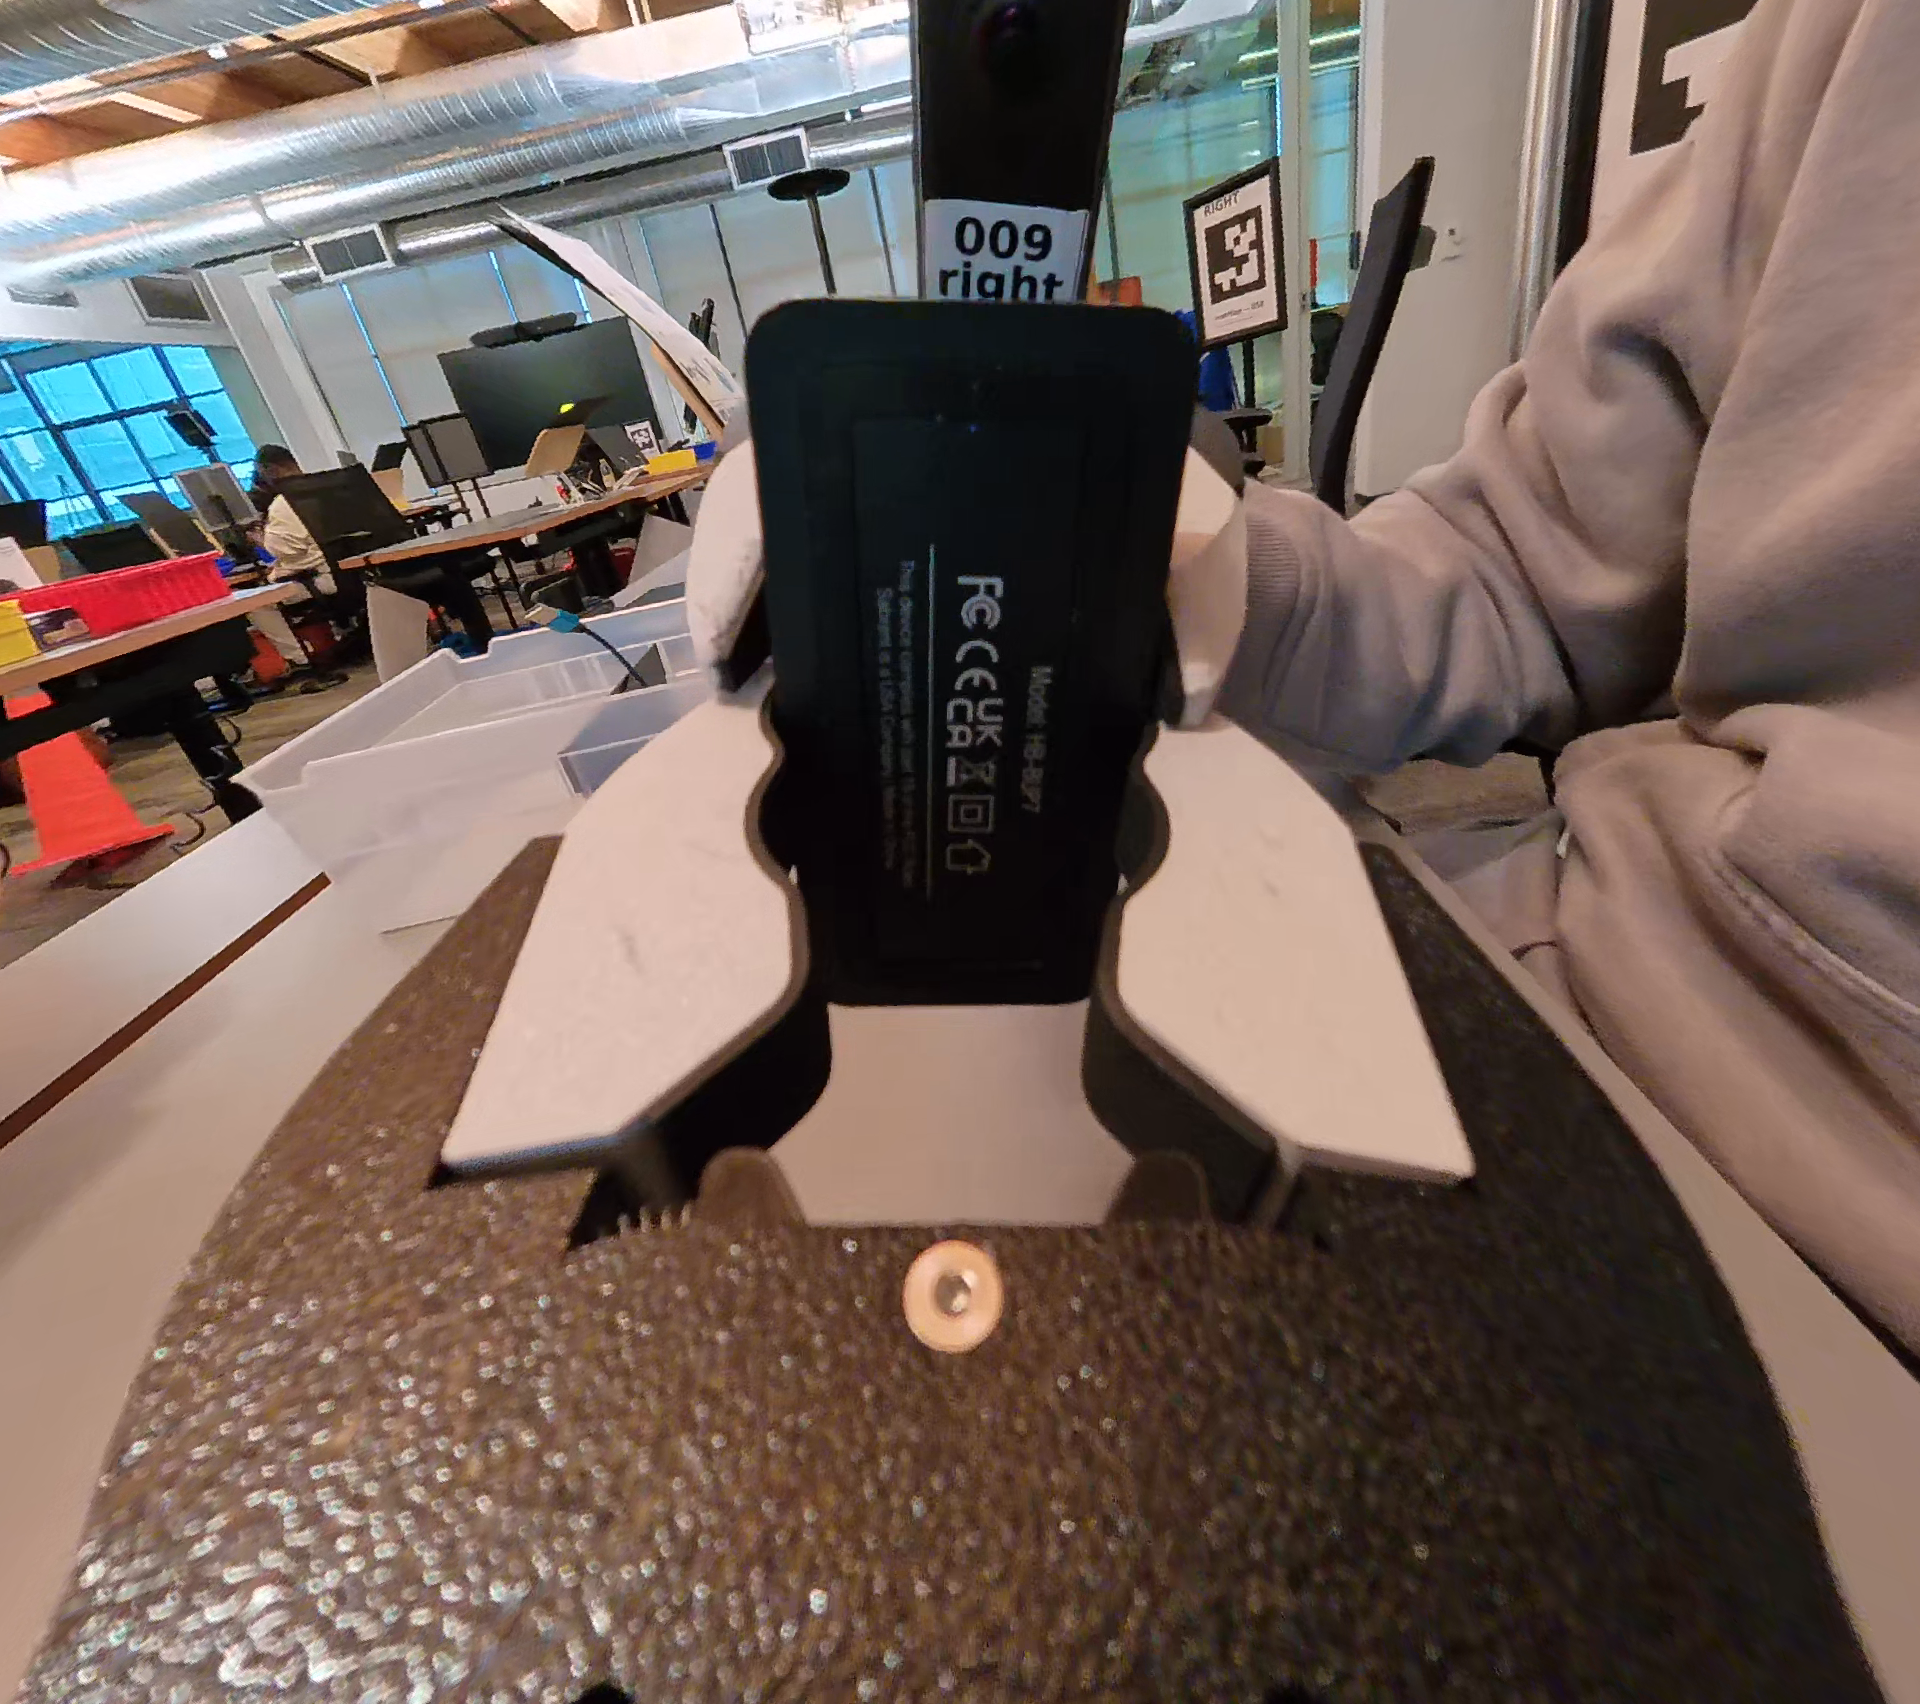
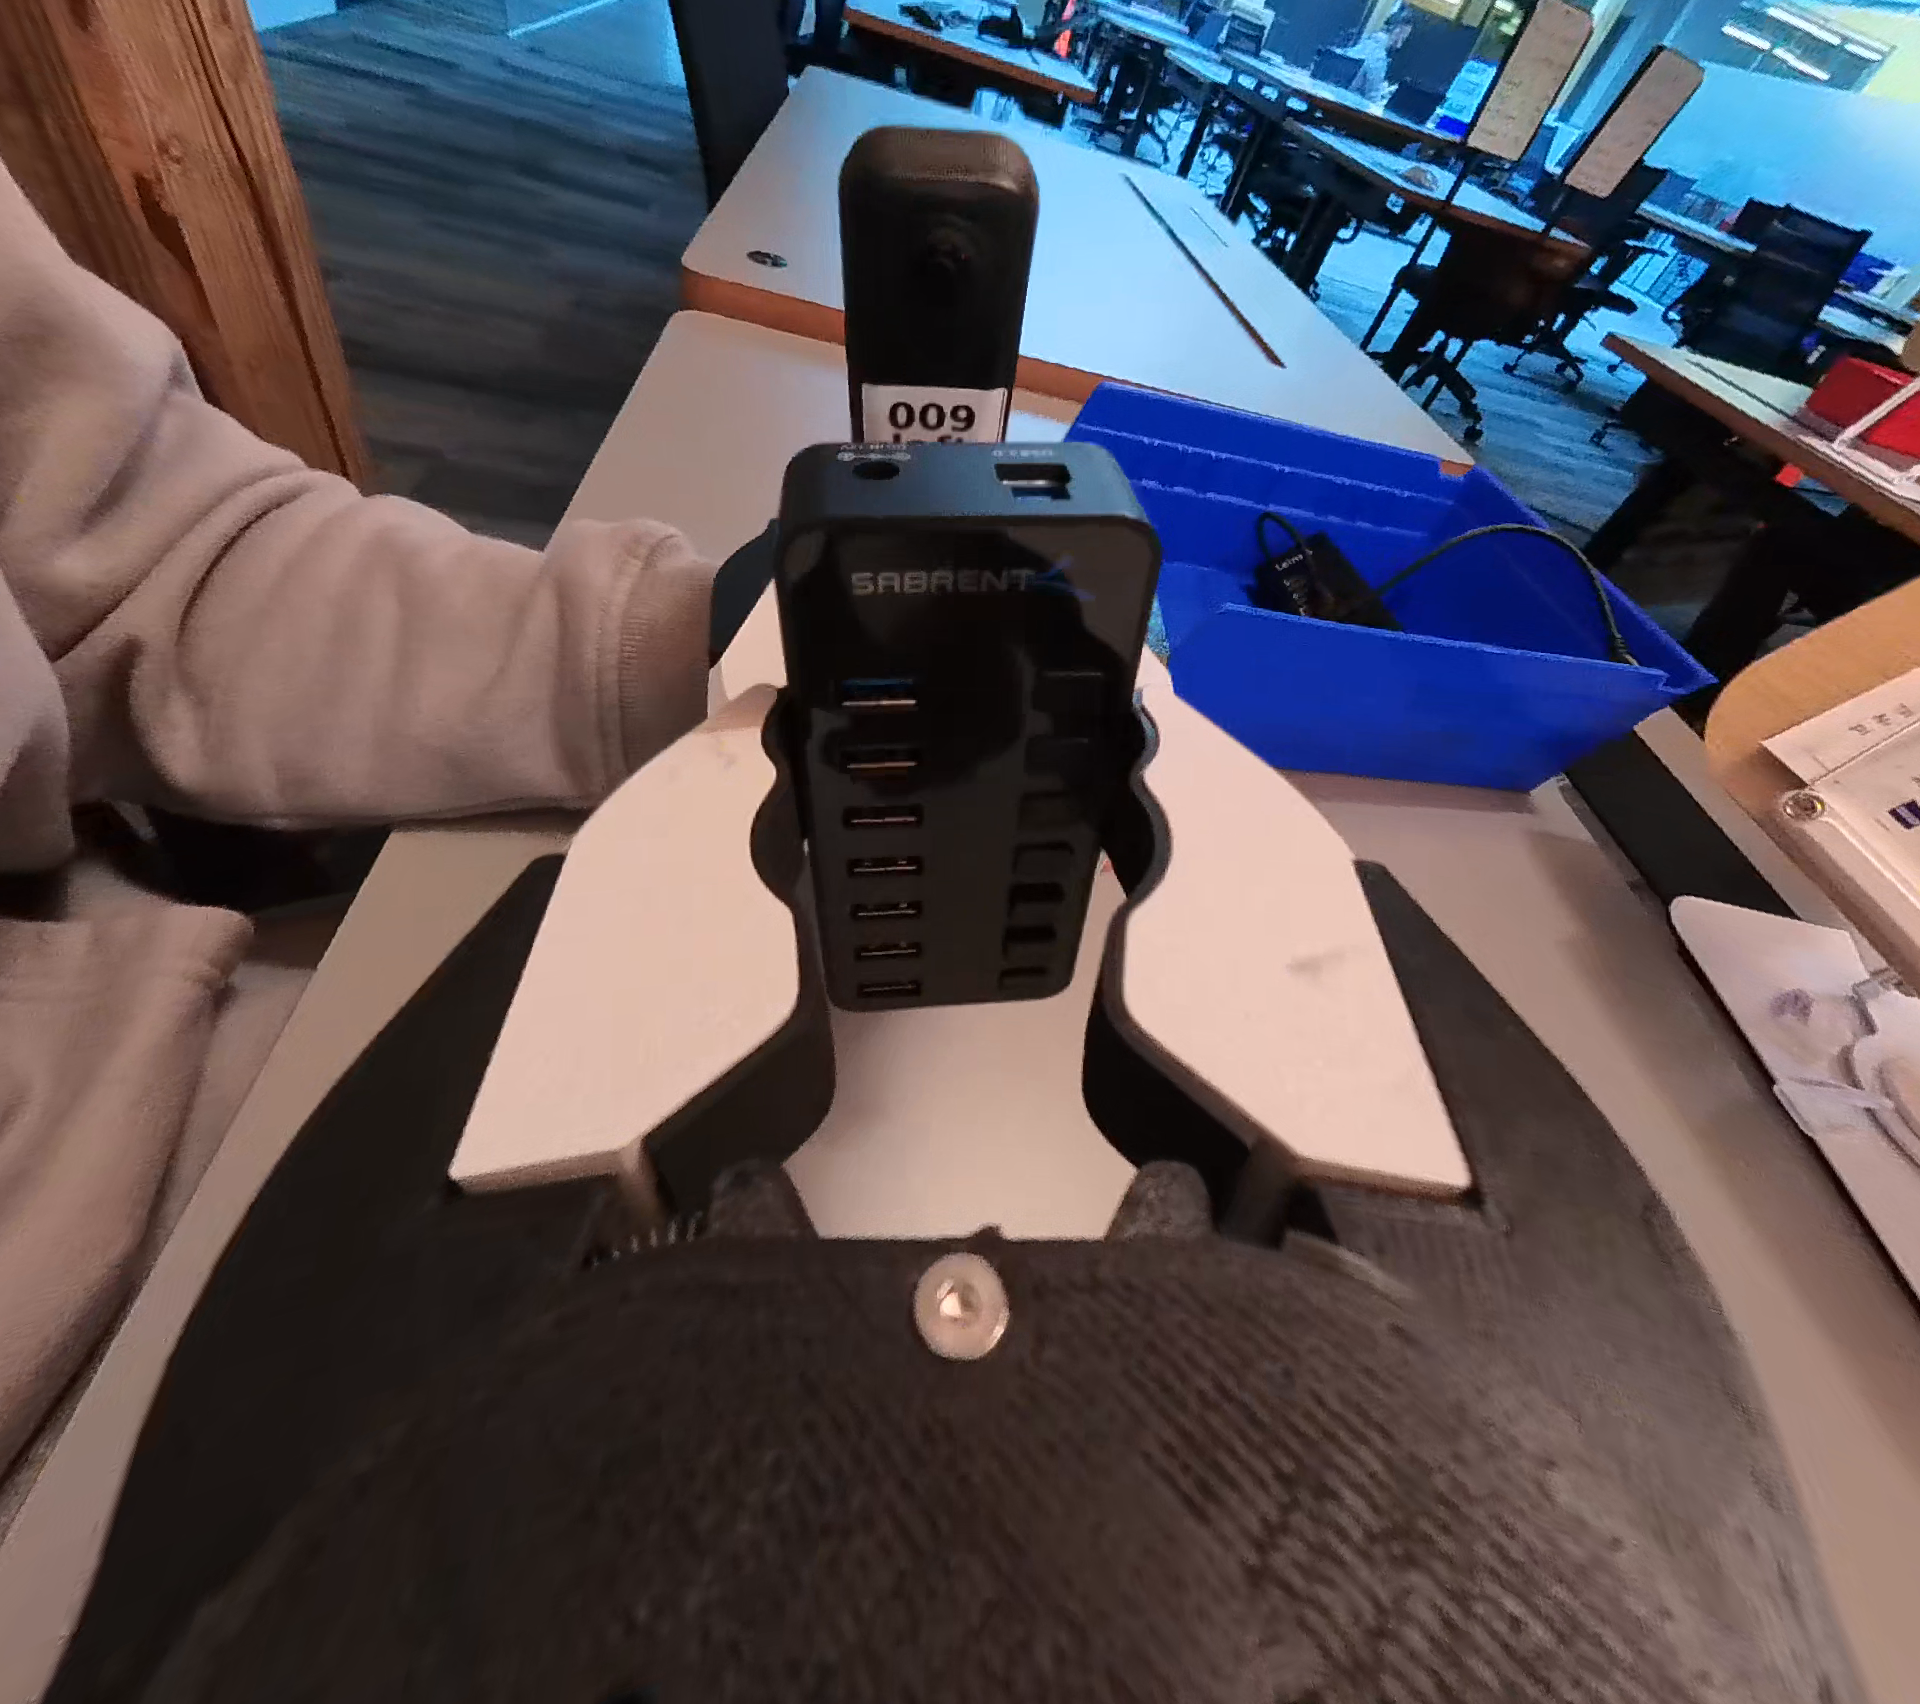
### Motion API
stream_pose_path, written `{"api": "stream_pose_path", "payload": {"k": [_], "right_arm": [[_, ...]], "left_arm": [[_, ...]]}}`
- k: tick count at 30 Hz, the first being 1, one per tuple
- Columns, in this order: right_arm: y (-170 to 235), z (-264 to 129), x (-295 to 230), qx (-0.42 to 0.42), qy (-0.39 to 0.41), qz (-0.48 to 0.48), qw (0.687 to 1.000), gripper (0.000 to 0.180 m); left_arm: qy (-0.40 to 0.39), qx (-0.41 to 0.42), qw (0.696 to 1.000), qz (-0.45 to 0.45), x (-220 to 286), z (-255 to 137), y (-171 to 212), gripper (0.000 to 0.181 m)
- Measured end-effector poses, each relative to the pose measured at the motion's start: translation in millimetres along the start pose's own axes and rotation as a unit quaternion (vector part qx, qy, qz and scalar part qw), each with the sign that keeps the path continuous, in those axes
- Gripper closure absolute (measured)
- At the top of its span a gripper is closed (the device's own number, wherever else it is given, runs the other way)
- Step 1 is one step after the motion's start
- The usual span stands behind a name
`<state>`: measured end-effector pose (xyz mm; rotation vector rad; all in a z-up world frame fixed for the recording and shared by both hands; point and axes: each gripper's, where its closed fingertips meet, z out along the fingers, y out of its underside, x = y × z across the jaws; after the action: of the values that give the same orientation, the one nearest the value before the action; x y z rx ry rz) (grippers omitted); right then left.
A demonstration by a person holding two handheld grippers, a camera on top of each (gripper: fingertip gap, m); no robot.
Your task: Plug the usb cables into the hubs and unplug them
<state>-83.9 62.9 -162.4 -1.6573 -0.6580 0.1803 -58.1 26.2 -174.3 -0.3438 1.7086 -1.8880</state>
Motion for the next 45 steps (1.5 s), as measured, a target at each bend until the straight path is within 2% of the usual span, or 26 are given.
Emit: {"api": "stream_pose_path", "payload": {"k": [1,4,6,10,12,14,16,18,25,32,38,44,45], "right_arm": [[1,0,0,-0.008,-0.002,-0.002,1.0,0.121],[2,-1,3,-0.025,-0.008,0.004,1.0,0.12],[4,-13,17,-0.059,0.022,-0.029,0.998,0.12],[-1,-86,89,-0.155,0.122,-0.088,0.976,0.12],[10,-138,140,-0.251,0.168,-0.104,0.948,0.12],[35,-191,191,-0.366,0.195,-0.107,0.904,0.12],[68,-237,231,-0.477,0.191,-0.114,0.85,0.12],[102,-261,258,-0.543,0.166,-0.087,0.819,0.12],[203,-236,285,-0.619,0.029,-0.015,0.785,0.12],[274,-265,282,-0.706,-0.031,0.042,0.706,0.12],[306,-262,270,-0.708,-0.052,0.068,0.701,0.121],[306,-262,268,-0.72,-0.049,0.07,0.688,0.121],[304,-268,271,-0.732,-0.042,0.057,0.678,0.116]], "left_arm": [[-0.003,-0.004,1.0,0.004,0,-1,1,0.121],[-0.008,0.005,1.0,-0.009,-3,0,0,0.122],[-0.047,-0.007,0.999,-0.015,-13,2,6,0.115],[-0.106,-0.044,0.993,-0.016,-31,-7,17,0.105],[-0.123,-0.022,0.992,-0.02,-37,-12,10,0.112],[-0.124,-0.009,0.992,-0.028,-39,-15,7,0.116],[-0.127,-0.007,0.991,-0.029,-40,-16,7,0.116],[-0.115,-0.014,0.993,-0.031,-37,-13,9,0.117],[-0.112,-0.034,0.993,-0.03,-37,-11,16,0.117],[-0.126,-0.022,0.991,-0.042,-40,-23,14,0.119],[-0.126,-0.024,0.991,-0.047,-37,-24,16,0.119],[-0.125,-0.027,0.991,-0.049,-38,-23,18,0.119],[-0.127,-0.027,0.99,-0.049,-38,-23,18,0.118]]}}
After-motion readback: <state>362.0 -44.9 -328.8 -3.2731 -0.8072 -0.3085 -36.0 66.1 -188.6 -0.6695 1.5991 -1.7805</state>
